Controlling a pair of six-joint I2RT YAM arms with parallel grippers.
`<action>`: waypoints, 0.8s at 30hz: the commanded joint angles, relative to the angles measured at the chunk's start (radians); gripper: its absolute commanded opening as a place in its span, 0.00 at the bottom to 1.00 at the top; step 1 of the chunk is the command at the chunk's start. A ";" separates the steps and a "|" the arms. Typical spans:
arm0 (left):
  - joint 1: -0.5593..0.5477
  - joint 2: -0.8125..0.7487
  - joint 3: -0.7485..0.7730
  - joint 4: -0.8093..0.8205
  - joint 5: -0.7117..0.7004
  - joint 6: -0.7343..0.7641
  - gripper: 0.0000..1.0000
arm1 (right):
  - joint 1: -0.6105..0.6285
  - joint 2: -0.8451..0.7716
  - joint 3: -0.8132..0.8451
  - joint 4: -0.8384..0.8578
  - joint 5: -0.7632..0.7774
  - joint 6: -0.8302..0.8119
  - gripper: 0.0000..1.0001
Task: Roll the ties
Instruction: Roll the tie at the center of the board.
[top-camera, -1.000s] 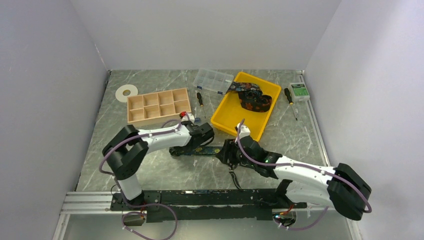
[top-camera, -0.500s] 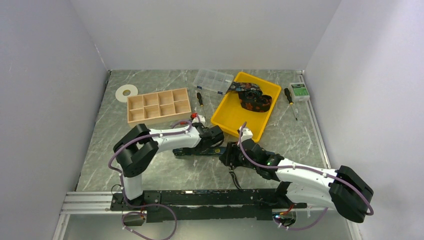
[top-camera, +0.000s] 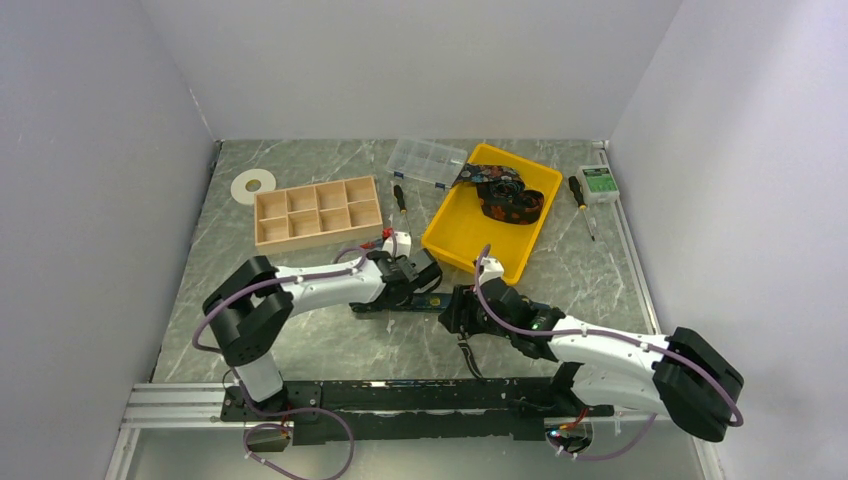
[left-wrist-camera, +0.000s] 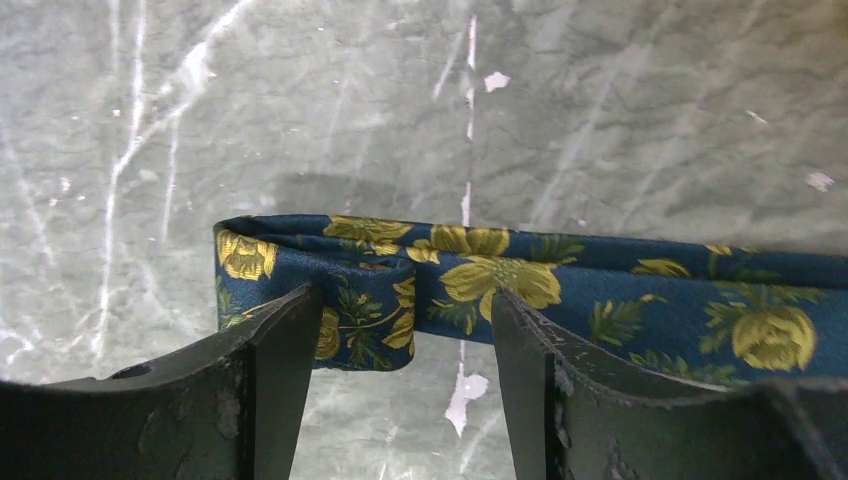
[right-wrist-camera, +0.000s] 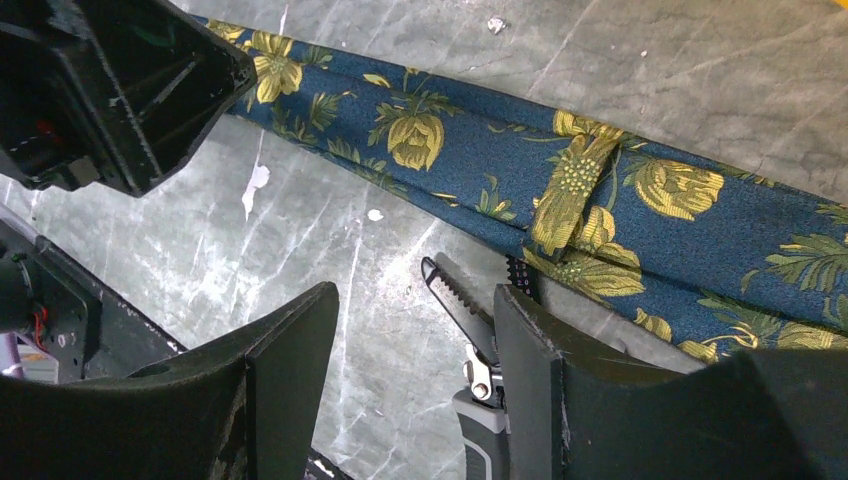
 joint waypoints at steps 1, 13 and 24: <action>0.021 -0.082 -0.071 0.153 0.113 0.054 0.68 | 0.000 0.019 0.029 0.057 -0.017 -0.011 0.63; 0.087 -0.216 -0.193 0.283 0.211 0.103 0.71 | 0.000 0.054 0.081 0.046 -0.029 -0.016 0.64; 0.119 -0.491 -0.282 0.225 0.202 0.092 0.76 | 0.000 0.186 0.195 0.106 -0.139 0.010 0.67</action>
